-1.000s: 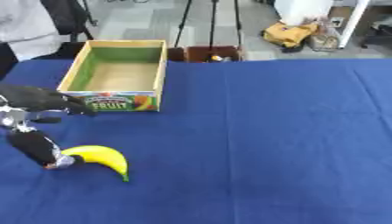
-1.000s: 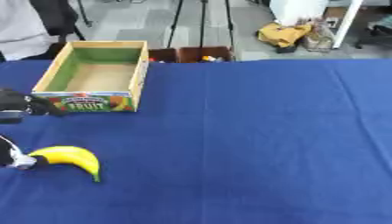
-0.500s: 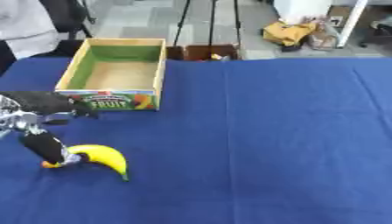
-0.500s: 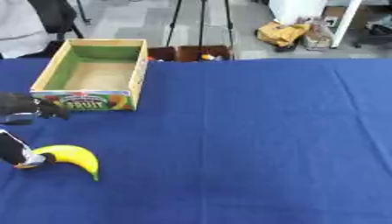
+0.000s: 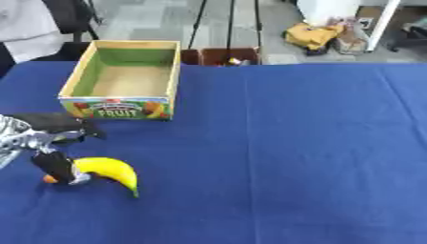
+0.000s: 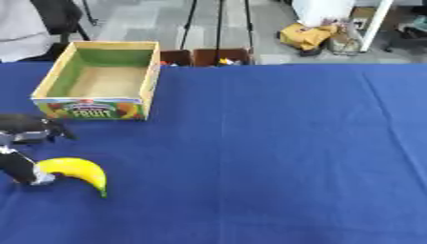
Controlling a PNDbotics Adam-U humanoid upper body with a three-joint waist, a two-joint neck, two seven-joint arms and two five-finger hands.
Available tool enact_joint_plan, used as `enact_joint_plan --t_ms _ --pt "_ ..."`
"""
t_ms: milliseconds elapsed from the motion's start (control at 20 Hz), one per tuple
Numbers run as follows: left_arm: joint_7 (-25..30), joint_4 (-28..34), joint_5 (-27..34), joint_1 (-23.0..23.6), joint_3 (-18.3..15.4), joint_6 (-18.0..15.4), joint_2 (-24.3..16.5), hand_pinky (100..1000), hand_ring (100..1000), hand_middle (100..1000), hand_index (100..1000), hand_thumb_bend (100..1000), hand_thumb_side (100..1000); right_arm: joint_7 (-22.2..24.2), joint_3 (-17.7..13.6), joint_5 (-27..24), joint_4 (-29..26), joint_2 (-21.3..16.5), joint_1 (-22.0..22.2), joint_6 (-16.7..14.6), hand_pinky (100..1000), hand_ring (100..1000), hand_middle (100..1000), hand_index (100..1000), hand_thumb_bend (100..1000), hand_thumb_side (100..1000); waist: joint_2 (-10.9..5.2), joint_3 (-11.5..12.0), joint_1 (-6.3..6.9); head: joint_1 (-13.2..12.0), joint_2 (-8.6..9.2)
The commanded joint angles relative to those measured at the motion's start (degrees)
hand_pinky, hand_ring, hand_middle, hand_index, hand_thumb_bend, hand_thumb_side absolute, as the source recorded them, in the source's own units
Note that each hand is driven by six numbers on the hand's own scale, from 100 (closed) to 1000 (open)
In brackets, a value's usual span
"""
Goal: Pick up objects on the table and place them in the box.
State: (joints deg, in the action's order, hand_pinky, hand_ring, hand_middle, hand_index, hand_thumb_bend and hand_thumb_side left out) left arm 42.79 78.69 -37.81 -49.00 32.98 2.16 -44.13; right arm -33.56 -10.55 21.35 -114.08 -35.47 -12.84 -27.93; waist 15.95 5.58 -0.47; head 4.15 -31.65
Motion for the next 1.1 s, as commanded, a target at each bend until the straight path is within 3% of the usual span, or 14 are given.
enact_joint_plan --t_ms 50,850,1100 --pt "-0.8 -2.0 0.3 -0.8 -0.2 -0.5 -0.1 609 815 854 932 371 438 0.0 -0.7 0.1 -0.5 -0.9 -0.6 0.0 788 870 791 829 100 1000 -0.72 -0.1 -0.12 0.0 0.72" --pt "-6.6 -8.9 -0.6 -0.2 -0.7 -2.6 2.5 524 753 803 869 268 360 -0.1 -0.8 0.1 -0.5 -0.4 -0.5 -0.1 790 870 787 830 100 1000 -0.3 -0.3 -0.44 0.0 1.16" --pt "-7.8 -9.4 -0.7 0.1 -0.6 -3.5 2.8 497 733 779 833 294 346 -0.1 -0.9 0.1 -0.5 -0.2 -0.5 0.0 790 870 786 830 100 1000 -0.18 -0.3 -0.48 0.1 1.18"
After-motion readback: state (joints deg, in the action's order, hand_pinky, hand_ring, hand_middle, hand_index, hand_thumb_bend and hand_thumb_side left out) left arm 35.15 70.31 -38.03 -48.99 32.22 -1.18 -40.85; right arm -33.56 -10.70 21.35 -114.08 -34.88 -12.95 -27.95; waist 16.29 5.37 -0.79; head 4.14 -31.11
